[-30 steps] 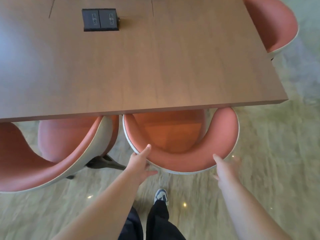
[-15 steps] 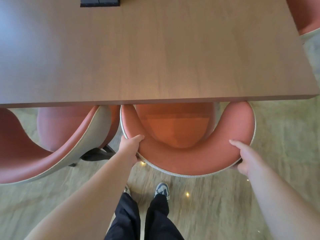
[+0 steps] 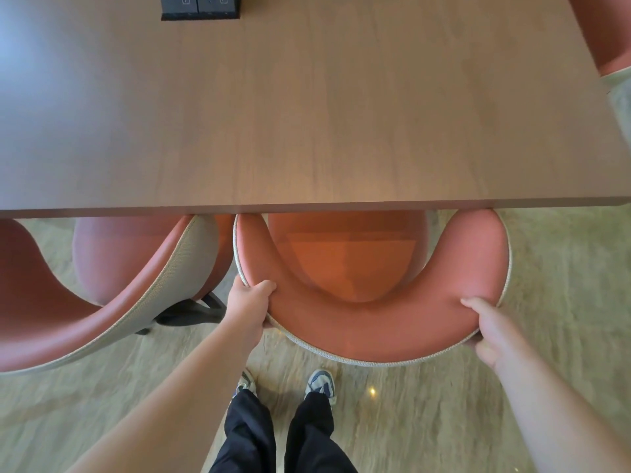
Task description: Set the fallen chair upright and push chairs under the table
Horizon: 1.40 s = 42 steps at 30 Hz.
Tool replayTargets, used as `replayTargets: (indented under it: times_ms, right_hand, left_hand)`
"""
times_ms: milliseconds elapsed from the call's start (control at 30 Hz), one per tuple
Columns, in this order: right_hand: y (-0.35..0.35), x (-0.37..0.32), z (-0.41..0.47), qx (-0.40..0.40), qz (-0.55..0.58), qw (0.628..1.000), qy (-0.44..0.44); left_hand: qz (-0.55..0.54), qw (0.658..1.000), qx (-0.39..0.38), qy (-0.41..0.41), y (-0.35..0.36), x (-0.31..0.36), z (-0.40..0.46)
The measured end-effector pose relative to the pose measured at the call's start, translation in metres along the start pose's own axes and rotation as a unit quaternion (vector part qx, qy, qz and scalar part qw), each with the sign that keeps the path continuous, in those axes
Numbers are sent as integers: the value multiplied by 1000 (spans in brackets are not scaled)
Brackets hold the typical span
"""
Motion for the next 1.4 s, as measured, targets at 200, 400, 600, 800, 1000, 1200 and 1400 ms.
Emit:
replayTargets:
  times_ms: [200,400,600,800,1000,1200,1400]
  right_hand:
    - [3,3,-1,-1,-1,1000,-10]
    - [8,6,-4,-8,8,1000,-20]
    - [12,9,-4,-17,-2,999,-30]
    - [16,10,-2,-21,-1,999,-26]
    - [17,9,-2,-20,-7,1000,-18]
    - [20,7,-18,-13,-7,1000,-18]
    - [25,2,-66,-7,-16,994,-108]
  left_hand:
    - [-6,1000,0,2,-6,-2,3]
    - [-12,1000,2,6,-13,-3,5]
    - [-10,1000,7,8,-20,-4,8]
    - [-12,1000,6,7,-20,-3,9]
    - [-2,1000,6,-2,-20,0,8]
    - [15,1000,-13,-2,-22,4,-4]
    - [-14,999,-21,31,-46,3,-36]
Point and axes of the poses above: each hand's wrist, its own z-axis towards the middle knuckle, its own y-axis out of the palm, x = y × z, the point moved 5 cm from there along z, towards the middle knuckle, and after that the axes turned 12 degrees about z, right-handed, at the moved point
